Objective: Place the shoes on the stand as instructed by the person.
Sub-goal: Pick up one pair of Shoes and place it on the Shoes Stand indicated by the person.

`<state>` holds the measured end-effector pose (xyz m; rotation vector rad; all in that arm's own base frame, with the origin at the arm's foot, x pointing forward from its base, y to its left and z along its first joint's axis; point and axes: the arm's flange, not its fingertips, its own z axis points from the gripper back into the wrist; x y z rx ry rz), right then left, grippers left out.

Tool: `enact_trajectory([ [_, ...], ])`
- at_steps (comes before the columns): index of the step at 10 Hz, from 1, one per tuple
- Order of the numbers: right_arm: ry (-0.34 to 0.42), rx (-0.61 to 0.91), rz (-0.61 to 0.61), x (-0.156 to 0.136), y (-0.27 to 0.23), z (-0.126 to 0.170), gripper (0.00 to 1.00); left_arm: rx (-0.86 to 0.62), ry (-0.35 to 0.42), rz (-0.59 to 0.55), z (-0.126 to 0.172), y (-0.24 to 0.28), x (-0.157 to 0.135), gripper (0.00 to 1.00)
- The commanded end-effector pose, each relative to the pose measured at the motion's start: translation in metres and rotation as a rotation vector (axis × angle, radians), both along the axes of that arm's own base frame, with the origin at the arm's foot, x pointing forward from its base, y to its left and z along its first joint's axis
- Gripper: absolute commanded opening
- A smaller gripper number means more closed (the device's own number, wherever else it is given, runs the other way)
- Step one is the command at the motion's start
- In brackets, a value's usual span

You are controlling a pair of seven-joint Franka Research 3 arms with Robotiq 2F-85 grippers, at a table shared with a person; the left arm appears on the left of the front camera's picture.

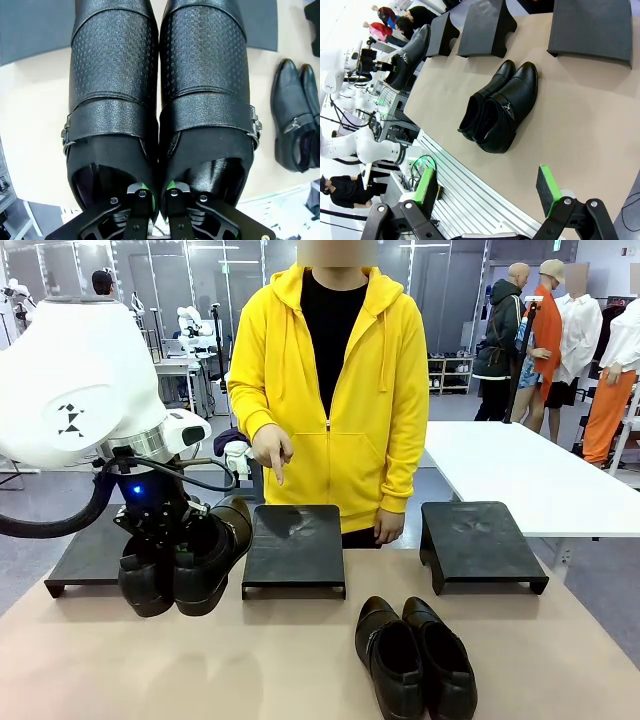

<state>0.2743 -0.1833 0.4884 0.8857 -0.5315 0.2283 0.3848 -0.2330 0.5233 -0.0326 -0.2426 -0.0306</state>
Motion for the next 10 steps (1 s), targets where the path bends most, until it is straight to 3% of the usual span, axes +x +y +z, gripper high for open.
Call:
enact_trajectory([
  [1, -0.019, 0.01, 0.007, 0.0, 0.0, 0.0, 1.0, -0.016, -0.088, 0.026, 0.0, -0.016, 0.009, 0.07],
  [2, -0.019, 0.01, 0.007, 0.0, 0.0, 0.0, 1.0, -0.017, -0.151, 0.008, -0.006, -0.035, 0.026, 0.07],
  [4, -0.019, 0.01, 0.007, 0.0, 0.0, 0.0, 1.0, 0.023, -0.197, 0.049, -0.015, -0.058, 0.062, 0.07],
  [7, -0.019, 0.01, 0.007, 0.0, 0.0, 0.0, 1.0, 0.05, -0.247, 0.052, -0.03, -0.096, 0.115, 0.07],
  [10, -0.019, 0.01, 0.007, 0.0, 0.0, 0.0, 1.0, 0.088, -0.258, 0.106, -0.043, -0.127, 0.149, 0.07],
])
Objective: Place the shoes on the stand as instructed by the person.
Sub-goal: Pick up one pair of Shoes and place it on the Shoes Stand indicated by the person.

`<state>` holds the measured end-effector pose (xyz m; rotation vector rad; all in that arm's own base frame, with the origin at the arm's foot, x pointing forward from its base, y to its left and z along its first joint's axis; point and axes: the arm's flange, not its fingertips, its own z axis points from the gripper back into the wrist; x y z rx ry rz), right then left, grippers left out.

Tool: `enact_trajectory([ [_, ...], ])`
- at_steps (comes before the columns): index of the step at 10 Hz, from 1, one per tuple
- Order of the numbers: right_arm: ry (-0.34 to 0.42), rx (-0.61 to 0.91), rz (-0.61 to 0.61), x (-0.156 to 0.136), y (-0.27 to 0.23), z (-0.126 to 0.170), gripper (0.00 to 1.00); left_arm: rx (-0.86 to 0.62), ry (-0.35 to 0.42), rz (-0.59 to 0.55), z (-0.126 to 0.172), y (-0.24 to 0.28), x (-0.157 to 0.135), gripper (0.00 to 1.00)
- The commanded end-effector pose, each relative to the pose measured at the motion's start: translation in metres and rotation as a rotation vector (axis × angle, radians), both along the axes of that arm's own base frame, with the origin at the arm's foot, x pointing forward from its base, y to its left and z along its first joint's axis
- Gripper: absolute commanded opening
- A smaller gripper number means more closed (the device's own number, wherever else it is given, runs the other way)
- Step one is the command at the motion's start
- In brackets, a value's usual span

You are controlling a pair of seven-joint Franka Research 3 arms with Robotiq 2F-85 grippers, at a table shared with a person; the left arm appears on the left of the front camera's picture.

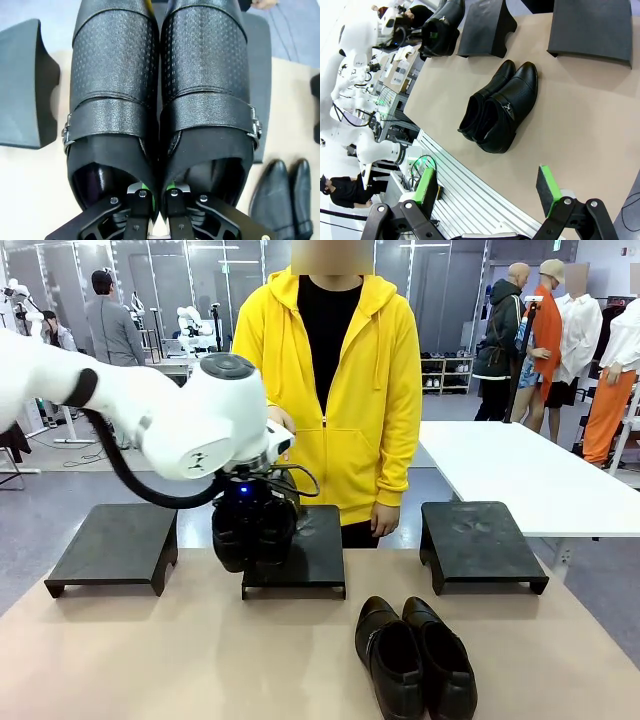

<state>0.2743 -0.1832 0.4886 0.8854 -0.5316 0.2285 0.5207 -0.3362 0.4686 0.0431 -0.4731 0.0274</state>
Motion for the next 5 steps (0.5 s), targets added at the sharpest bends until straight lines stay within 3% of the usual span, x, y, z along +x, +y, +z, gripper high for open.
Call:
enact_trajectory([
  [1, -0.018, 0.011, 0.007, 0.0, 0.0, 0.0, 1.0, 0.019, -0.033, 0.04, 0.007, -0.033, 0.02, 0.07],
  [5, -0.018, 0.011, 0.007, 0.0, 0.0, 0.0, 1.0, 0.048, -0.075, 0.026, -0.016, -0.054, 0.032, 0.07],
])
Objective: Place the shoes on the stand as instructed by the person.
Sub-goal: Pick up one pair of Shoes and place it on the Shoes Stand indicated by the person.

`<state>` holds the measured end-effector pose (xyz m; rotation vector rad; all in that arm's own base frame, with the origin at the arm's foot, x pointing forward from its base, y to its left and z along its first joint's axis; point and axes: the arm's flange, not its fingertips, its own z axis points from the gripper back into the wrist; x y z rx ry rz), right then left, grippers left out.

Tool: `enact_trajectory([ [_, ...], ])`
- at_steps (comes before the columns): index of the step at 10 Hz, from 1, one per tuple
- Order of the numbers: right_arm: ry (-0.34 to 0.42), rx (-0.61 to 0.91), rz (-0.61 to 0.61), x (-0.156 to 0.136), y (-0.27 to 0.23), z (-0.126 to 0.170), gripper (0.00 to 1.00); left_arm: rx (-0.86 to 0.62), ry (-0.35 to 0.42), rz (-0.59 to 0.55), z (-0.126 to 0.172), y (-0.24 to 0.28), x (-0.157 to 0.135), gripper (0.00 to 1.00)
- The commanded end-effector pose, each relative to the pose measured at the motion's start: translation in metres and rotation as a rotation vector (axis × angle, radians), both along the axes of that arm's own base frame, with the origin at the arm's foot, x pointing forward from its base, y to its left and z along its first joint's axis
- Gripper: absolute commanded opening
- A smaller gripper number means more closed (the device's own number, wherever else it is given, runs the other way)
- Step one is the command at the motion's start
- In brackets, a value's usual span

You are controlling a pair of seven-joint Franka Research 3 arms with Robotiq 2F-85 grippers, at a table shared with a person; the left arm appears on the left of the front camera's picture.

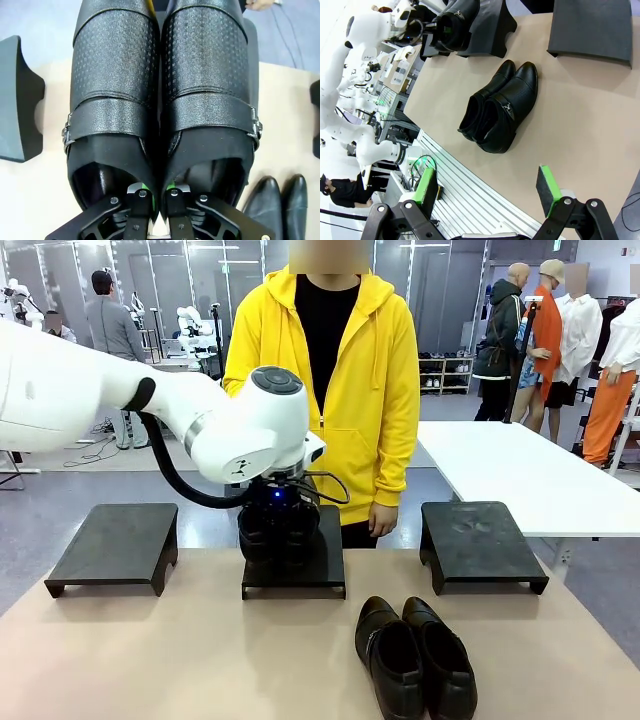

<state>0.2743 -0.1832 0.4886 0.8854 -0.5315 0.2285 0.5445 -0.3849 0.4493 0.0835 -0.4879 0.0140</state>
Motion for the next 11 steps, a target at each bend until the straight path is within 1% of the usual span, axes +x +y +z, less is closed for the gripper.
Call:
enact_trajectory([
  [1, -0.019, 0.011, 0.007, 0.0, 0.0, 0.0, 1.0, -0.019, -0.072, 0.007, -0.004, -0.009, 0.01, 0.07],
  [4, -0.019, 0.011, 0.007, 0.0, 0.0, 0.0, 1.0, -0.024, -0.086, 0.006, -0.017, -0.011, 0.016, 0.07],
  [8, -0.019, 0.011, 0.007, 0.0, 0.0, 0.0, 1.0, -0.023, -0.098, -0.033, -0.03, -0.017, 0.019, 0.07],
  [11, -0.019, 0.011, 0.007, 0.0, 0.0, 0.0, 1.0, -0.033, -0.101, -0.022, -0.037, -0.016, 0.021, 0.07],
])
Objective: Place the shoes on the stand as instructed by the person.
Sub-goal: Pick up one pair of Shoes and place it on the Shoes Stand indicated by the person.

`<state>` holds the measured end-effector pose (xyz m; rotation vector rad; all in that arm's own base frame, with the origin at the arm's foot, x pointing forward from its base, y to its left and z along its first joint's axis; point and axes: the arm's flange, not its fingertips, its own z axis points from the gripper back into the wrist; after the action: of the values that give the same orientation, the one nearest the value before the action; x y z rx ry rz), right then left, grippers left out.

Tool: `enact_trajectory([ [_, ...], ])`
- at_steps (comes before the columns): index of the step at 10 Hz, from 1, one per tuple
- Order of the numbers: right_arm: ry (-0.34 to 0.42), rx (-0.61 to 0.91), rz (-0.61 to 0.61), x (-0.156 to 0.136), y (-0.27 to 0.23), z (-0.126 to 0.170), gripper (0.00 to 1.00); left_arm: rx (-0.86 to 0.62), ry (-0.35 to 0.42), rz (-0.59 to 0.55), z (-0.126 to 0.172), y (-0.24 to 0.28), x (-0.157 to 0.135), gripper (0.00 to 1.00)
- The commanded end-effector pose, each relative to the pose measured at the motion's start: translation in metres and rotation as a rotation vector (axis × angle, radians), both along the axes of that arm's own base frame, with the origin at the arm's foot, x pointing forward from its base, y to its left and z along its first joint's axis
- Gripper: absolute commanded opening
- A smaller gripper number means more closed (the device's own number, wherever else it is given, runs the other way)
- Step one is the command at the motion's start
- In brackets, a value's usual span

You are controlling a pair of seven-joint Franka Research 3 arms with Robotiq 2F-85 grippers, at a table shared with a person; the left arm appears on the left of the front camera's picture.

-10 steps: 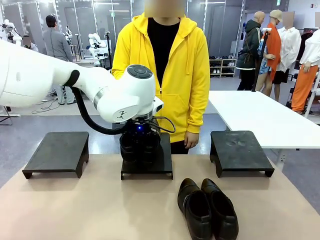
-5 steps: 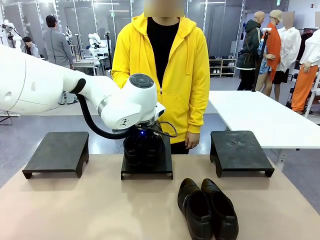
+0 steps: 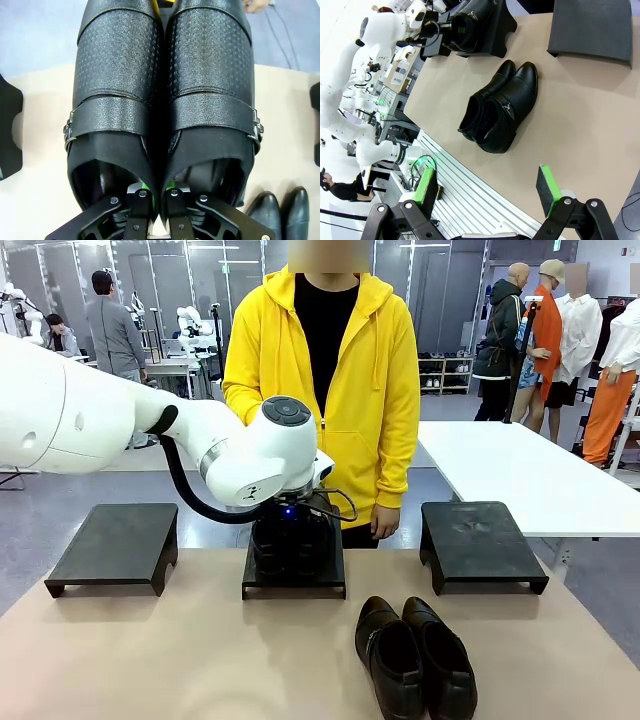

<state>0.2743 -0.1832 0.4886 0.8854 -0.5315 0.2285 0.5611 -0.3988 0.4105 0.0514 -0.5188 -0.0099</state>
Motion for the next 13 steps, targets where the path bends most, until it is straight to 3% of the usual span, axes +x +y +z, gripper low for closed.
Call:
enact_trajectory([
  [1, -0.019, 0.011, 0.007, 0.0, 0.0, 0.0, 1.0, -0.006, -0.068, 0.009, 0.0, -0.001, 0.005, 0.07],
  [2, -0.019, 0.011, 0.007, 0.0, 0.0, 0.0, 1.0, -0.006, -0.063, 0.003, -0.001, -0.001, 0.005, 0.07],
  [3, -0.019, 0.011, 0.007, 0.0, 0.0, 0.0, 1.0, -0.004, -0.06, 0.008, -0.001, 0.0, 0.005, 0.31],
  [4, -0.019, 0.011, 0.007, 0.0, 0.0, 0.0, 1.0, -0.005, -0.063, 0.009, 0.0, 0.0, 0.005, 0.33],
  [5, -0.019, 0.011, 0.007, 0.0, 0.0, 0.0, 1.0, -0.007, -0.065, 0.011, 0.001, 0.001, 0.006, 0.57],
  [6, -0.019, 0.011, 0.007, 0.0, 0.0, 0.0, 1.0, -0.007, -0.066, 0.012, 0.002, 0.001, 0.007, 0.58],
  [7, -0.019, 0.011, 0.007, 0.0, 0.0, 0.0, 1.0, -0.006, -0.064, 0.013, 0.002, 0.002, 0.007, 0.82],
  [8, -0.019, 0.011, 0.007, 0.0, 0.0, 0.0, 1.0, -0.006, -0.06, 0.013, 0.003, 0.002, 0.007, 0.84],
  [9, -0.019, 0.011, 0.007, 0.0, 0.0, 0.0, 1.0, -0.009, -0.057, 0.013, 0.004, 0.002, 0.007, 1.0],
  [11, -0.019, 0.011, 0.007, 0.0, 0.0, 0.0, 1.0, -0.012, -0.062, 0.014, 0.009, 0.002, 0.004, 1.0],
  [12, -0.019, 0.011, 0.007, 0.0, 0.0, 0.0, 1.0, -0.019, -0.08, 0.005, 0.013, 0.003, 0.001, 0.82],
  [13, -0.019, 0.011, 0.007, 0.0, 0.0, 0.0, 1.0, -0.013, -0.021, 0.005, 0.008, 0.002, 0.006, 0.82],
])
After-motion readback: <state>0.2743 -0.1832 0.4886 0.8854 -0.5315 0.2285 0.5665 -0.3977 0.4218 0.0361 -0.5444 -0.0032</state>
